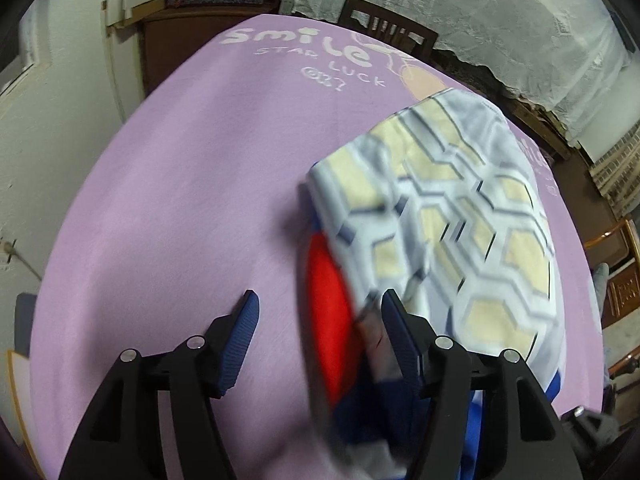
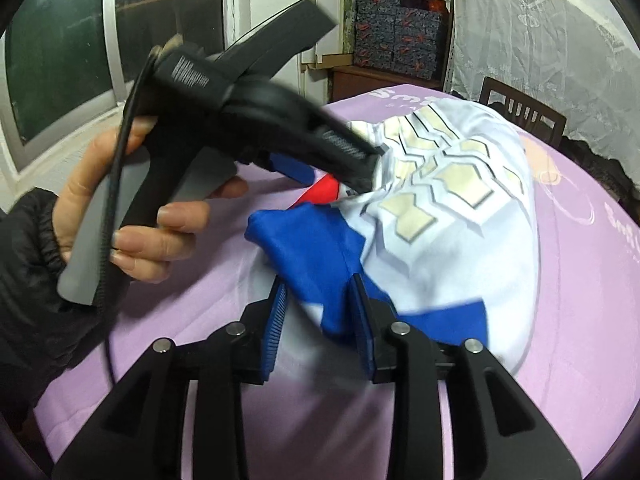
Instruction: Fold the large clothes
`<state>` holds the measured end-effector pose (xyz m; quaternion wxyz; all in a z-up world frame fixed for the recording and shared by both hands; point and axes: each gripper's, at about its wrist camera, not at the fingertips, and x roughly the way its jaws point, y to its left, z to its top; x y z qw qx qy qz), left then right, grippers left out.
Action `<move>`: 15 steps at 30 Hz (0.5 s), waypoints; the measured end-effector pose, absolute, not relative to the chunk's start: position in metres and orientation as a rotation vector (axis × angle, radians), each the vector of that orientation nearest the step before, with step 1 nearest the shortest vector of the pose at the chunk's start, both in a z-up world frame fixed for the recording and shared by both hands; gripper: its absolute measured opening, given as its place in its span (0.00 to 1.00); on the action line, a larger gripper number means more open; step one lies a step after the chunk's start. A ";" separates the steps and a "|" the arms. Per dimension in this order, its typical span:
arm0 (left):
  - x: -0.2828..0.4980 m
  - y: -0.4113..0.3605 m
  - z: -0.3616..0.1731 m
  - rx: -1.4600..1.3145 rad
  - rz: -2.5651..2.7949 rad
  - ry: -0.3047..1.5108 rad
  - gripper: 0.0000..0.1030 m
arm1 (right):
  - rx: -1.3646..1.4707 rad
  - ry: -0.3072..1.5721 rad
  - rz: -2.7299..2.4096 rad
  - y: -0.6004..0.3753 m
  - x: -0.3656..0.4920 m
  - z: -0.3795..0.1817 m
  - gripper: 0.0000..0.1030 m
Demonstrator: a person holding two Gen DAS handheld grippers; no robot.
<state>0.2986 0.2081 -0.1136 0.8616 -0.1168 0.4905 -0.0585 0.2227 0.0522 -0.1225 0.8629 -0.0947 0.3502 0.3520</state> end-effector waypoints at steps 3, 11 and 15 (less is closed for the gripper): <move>0.282 0.217 -0.108 -0.249 -0.058 0.998 0.61 | -0.148 0.729 0.751 0.029 0.214 -0.112 0.30; 0.251 0.199 -0.042 -0.252 -0.110 0.796 0.61 | 0.011 0.677 0.726 -0.033 0.228 -0.078 0.30; 0.262 0.161 -0.018 -0.197 -0.159 0.755 0.62 | 0.141 0.655 0.701 -0.054 0.261 -0.056 0.25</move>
